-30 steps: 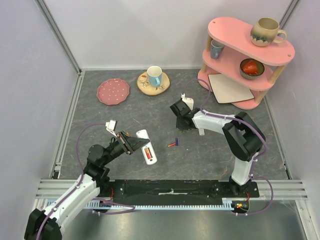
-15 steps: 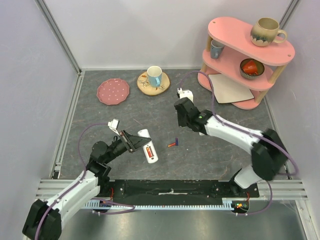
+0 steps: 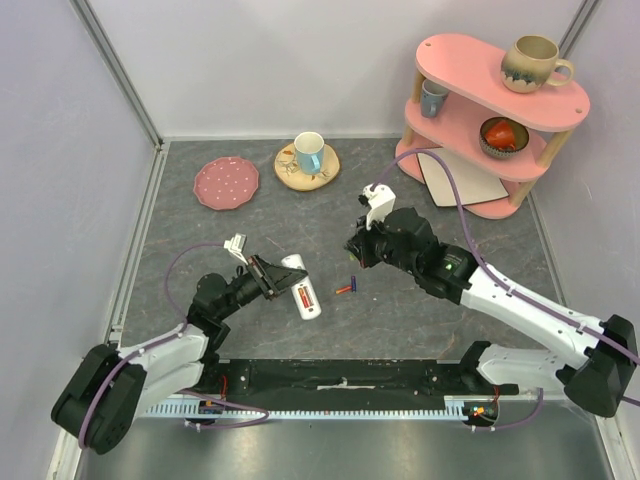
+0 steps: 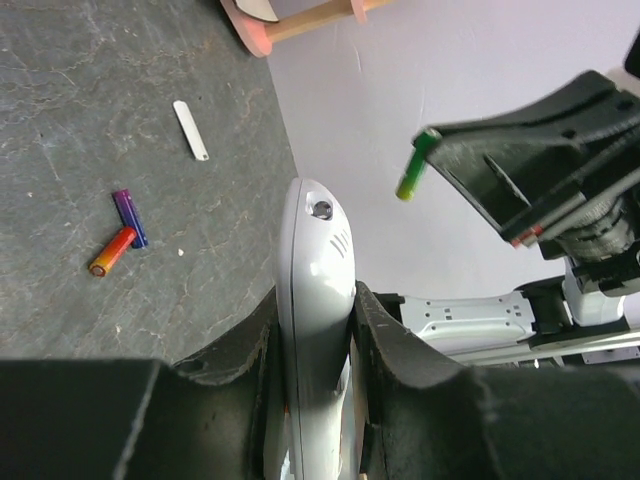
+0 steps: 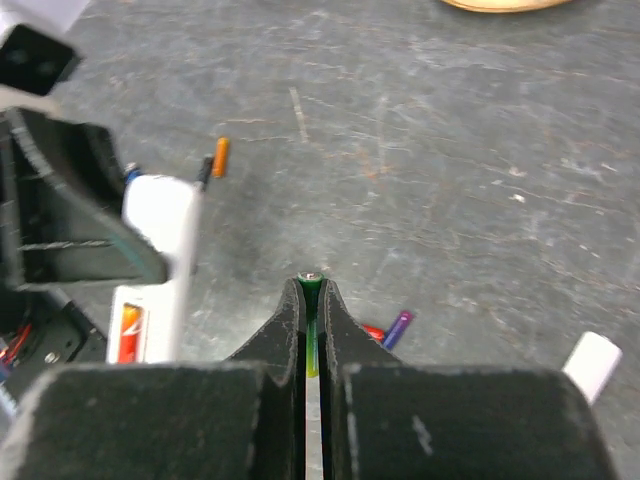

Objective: Load the batteries into the remote control
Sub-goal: Pick up the battery from the center of the board, then load the battery into the remote control.

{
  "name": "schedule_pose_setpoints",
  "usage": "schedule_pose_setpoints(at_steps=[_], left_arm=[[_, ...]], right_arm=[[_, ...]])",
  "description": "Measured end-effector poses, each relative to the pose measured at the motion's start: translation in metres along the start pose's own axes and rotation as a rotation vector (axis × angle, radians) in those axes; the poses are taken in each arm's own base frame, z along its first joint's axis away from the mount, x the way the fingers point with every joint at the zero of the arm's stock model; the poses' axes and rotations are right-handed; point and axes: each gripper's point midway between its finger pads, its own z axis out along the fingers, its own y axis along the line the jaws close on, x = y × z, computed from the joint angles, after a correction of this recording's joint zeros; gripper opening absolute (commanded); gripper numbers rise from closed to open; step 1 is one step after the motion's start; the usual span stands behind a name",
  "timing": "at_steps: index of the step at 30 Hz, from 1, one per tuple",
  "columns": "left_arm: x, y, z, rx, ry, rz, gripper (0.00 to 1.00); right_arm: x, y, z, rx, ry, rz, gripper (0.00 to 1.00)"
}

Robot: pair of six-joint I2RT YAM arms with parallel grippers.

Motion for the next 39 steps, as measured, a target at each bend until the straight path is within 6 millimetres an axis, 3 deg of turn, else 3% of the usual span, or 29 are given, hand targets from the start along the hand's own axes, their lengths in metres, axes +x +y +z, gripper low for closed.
schedule_pose_setpoints(at_steps=[7, 12, 19, 27, 39], left_arm=[[-0.004, 0.001, 0.009, 0.020, -0.009, -0.003, 0.02], [-0.010, -0.010, 0.013, 0.062, -0.040, -0.008, 0.02], [-0.016, -0.024, 0.016, 0.098, -0.070, -0.039, 0.02], [-0.022, -0.029, 0.018, 0.100, -0.103, -0.105, 0.02], [-0.028, -0.037, 0.016, 0.097, -0.137, -0.118, 0.02]], right_arm=[[0.003, 0.034, -0.013, -0.167, -0.048, -0.015, 0.00], [-0.003, 0.059, -0.017, -0.228, -0.106, -0.032, 0.00], [0.006, 0.096, -0.016, -0.264, -0.135, -0.094, 0.00], [0.018, 0.104, -0.005, -0.231, -0.130, -0.134, 0.00], [0.008, 0.113, -0.006, -0.214, -0.190, -0.126, 0.00]])
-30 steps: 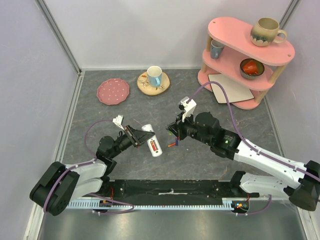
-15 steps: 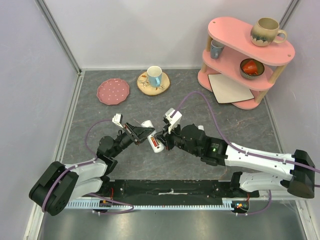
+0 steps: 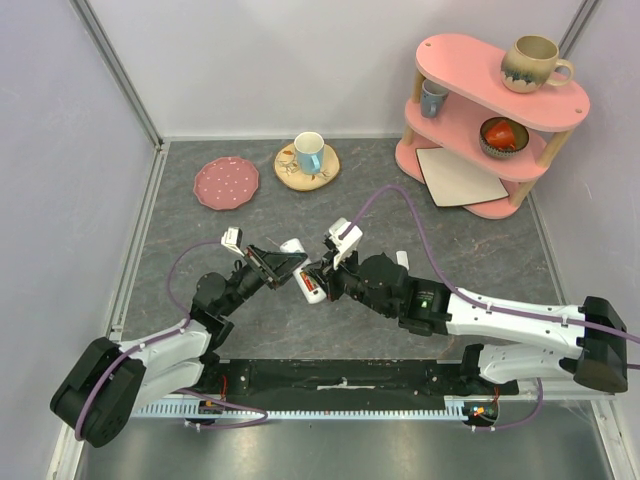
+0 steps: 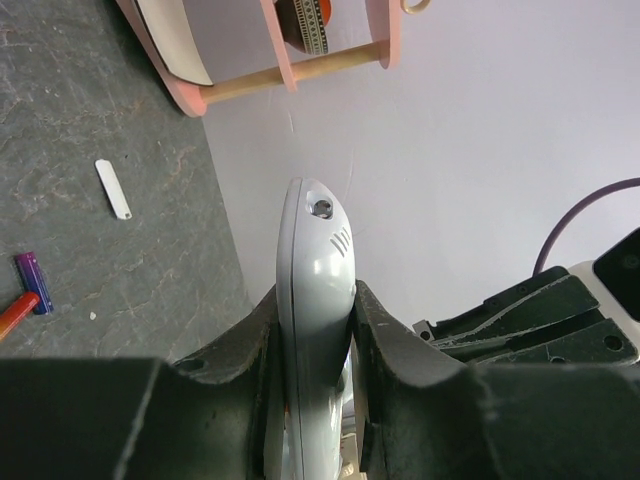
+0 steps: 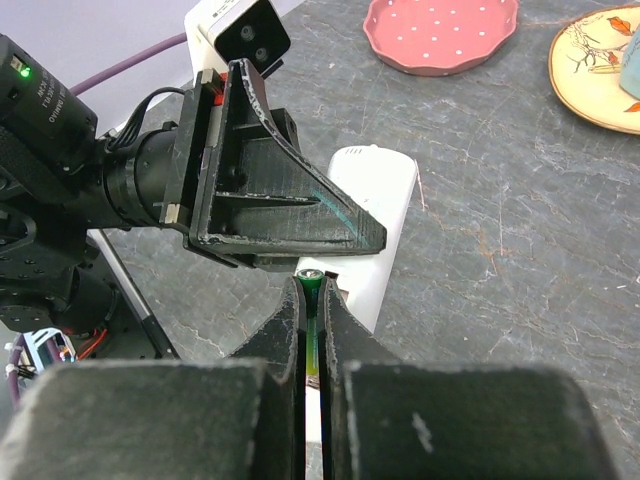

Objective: Load the batteries into the remote control
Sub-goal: Load the battery into the remote control.

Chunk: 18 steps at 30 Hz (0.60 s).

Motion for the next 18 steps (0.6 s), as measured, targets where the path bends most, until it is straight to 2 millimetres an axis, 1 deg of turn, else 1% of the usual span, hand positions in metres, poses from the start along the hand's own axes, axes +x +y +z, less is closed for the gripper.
schedule_pose_setpoints(at_steps=[18], left_arm=[[0.0030, 0.0036, 0.0006, -0.019, -0.001, -0.009, 0.02]], right_arm=[[0.0073, -0.0017, 0.0047, 0.020, 0.014, -0.012, 0.00]])
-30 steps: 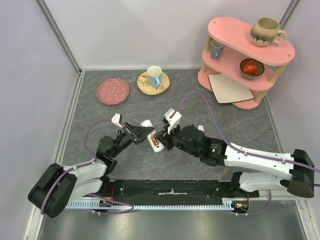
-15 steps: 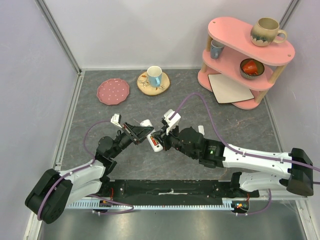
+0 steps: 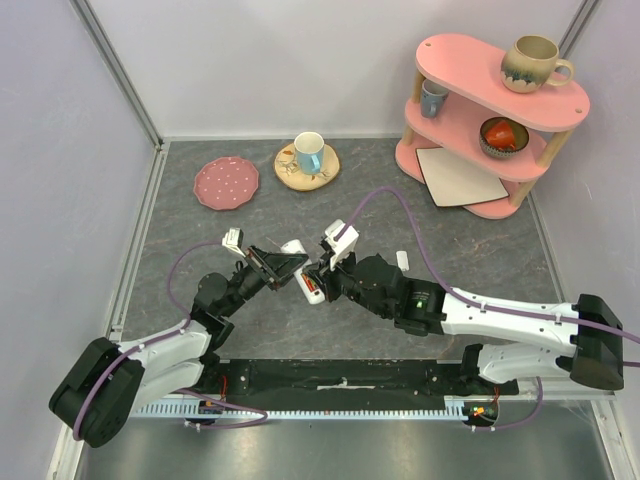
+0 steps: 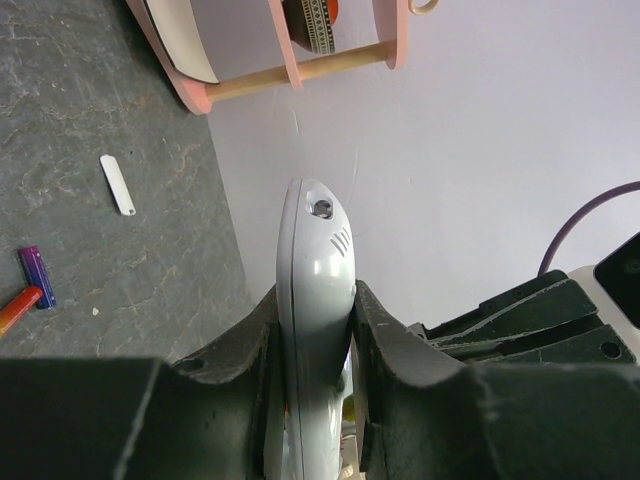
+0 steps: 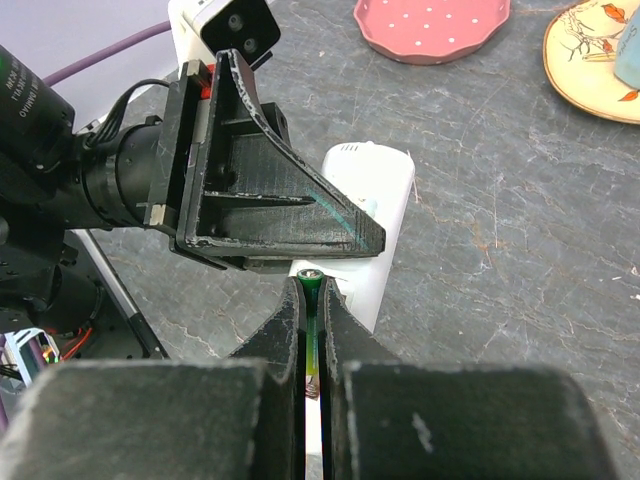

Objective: Load the batteries into the remote control
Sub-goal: Load the battery into the remote control.

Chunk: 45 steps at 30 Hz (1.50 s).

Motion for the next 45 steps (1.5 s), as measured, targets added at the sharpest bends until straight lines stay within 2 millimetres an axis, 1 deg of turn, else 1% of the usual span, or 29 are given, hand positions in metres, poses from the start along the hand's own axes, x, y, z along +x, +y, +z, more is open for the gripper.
schedule_pose_setpoints(at_steps=[8, 16, 30, 36, 44, 45], left_arm=[[0.001, -0.002, 0.000, 0.006, 0.001, 0.001, 0.02], [-0.002, -0.002, 0.000, 0.005, -0.019, 0.010, 0.02], [-0.002, 0.000, -0.002, 0.000, -0.024, 0.039, 0.02], [-0.002, 0.005, -0.005, -0.012, -0.029, 0.049, 0.02], [-0.004, 0.004, -0.008, -0.017, -0.047, 0.072, 0.02], [-0.004, 0.004, -0.008, -0.016, -0.050, 0.075, 0.02]], right_arm=[[0.011, -0.002, 0.002, 0.013, 0.035, -0.005, 0.00], [0.014, -0.004, 0.002, 0.024, 0.047, 0.008, 0.00], [0.023, -0.002, 0.004, 0.044, 0.126, 0.044, 0.00], [0.030, -0.002, 0.005, 0.058, 0.149, 0.072, 0.00], [0.030, -0.002, 0.006, 0.073, 0.156, 0.103, 0.00], [0.030, -0.002, 0.006, 0.074, 0.156, 0.105, 0.01]])
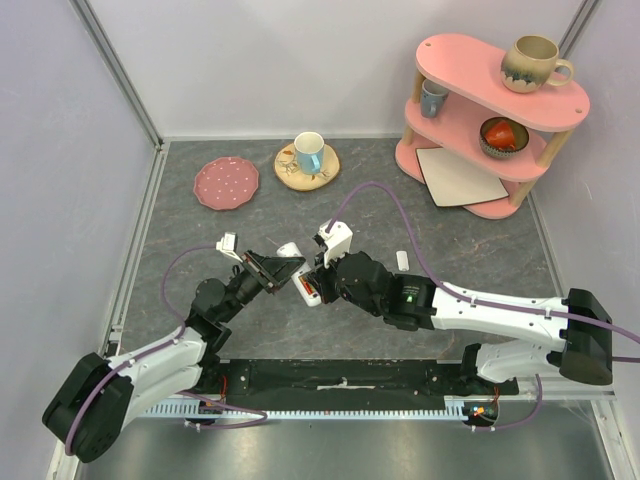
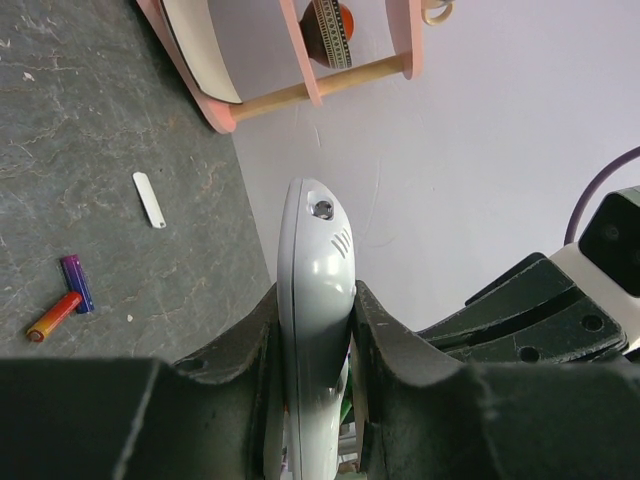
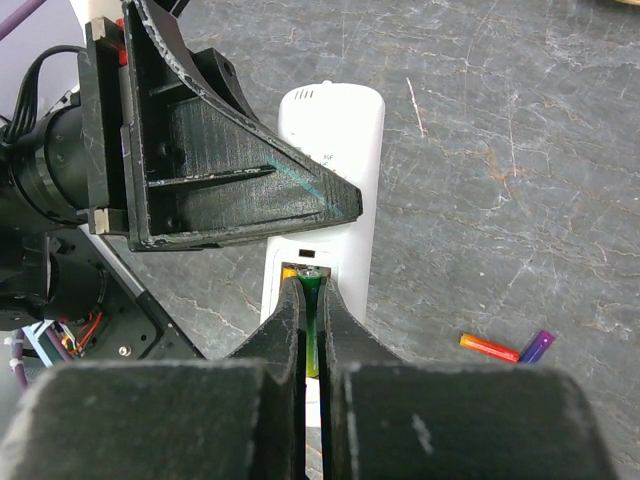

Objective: Load the batteries into the remote control
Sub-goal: Load the battery into the remote control.

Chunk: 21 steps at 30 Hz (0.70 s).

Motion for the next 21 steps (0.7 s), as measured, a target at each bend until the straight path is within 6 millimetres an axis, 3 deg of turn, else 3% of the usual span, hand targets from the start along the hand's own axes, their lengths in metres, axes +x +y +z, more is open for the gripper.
schedule_pose_setpoints(at_steps=[5, 21], left_arm=[[0.0003, 0.0008, -0.0006, -0.004, -0.001, 0.002, 0.02], [0.0005, 0.0029, -0.0007, -0.011, -0.003, 0.001, 0.02]], right_arm=[[0.0005, 0.0002, 0.0004, 0.002, 0.002, 0.014, 0.11], [0.0008, 0.0006, 0.0024, 0.017, 0.027, 0.007, 0.20]])
